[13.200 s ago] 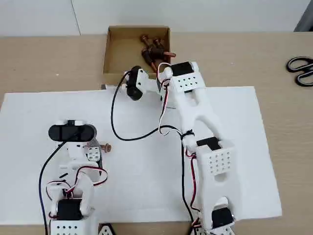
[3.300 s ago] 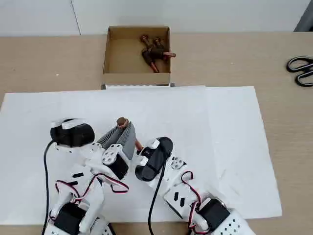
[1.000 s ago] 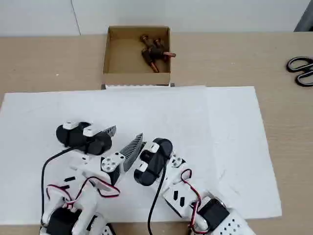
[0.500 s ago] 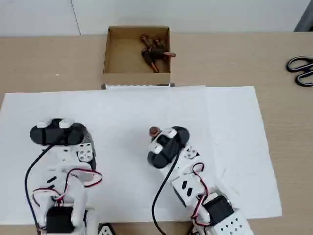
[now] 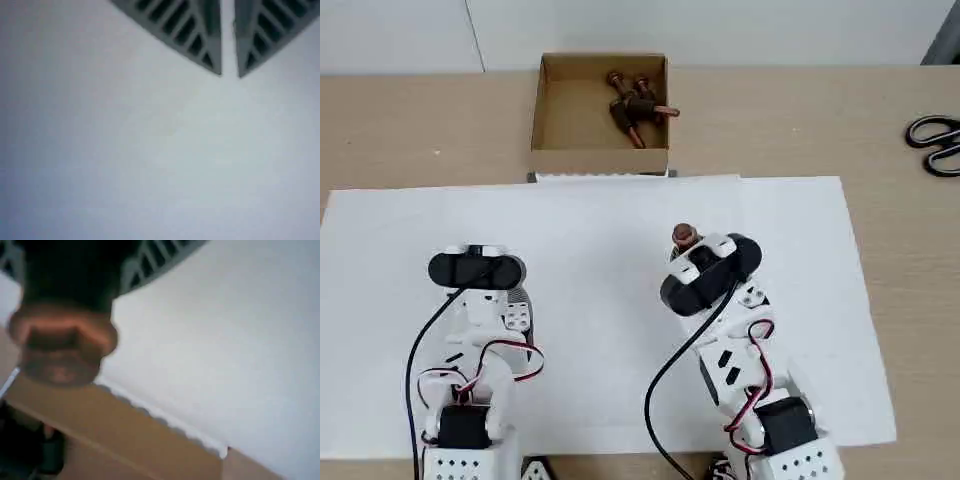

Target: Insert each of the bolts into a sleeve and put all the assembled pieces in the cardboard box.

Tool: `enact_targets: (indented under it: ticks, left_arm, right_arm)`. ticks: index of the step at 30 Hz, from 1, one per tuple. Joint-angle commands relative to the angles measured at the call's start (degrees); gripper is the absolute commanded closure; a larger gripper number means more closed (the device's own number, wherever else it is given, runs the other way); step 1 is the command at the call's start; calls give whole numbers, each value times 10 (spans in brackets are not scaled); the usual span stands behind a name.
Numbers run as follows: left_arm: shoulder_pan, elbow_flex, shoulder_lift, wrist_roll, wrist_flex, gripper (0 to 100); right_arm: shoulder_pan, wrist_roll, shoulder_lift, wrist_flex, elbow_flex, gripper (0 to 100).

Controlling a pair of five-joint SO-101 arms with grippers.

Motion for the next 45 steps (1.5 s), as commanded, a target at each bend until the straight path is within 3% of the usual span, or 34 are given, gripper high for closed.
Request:
enact_targets:
  ticks: [1, 9, 16, 21, 26, 31, 38, 42, 45]
  left_arm:
    - [6, -3, -4, 2, -15, 994]
    - [3, -3, -4, 3, -14, 994]
    - [2, -3, -4, 4, -12, 994]
    - [2, -3, -4, 5, -12, 994]
    - [-22, -3, -4, 49, -13, 994]
    - [-55, -3, -4, 93, -13, 994]
    - [-32, -3, -4, 93, -12, 994]
    - [-32, -3, -4, 93, -12, 994]
    - [-32, -3, -4, 93, -12, 994]
  right_arm:
    - [6, 6, 46, 0, -96, 995]
    - [6, 5, 272, -1, -294, 995]
    - [6, 6, 493, -100, -449, 995]
    - [5, 6, 661, -116, -580, 995]
    - [5, 14, 827, -156, -698, 995]
    - [-4, 111, 985, -192, -804, 995]
    - [-16, 282, 1180, -226, -956, 991]
    - [-20, 318, 1274, -222, -1052, 986]
    - [-21, 332, 1324, -221, -1102, 906]
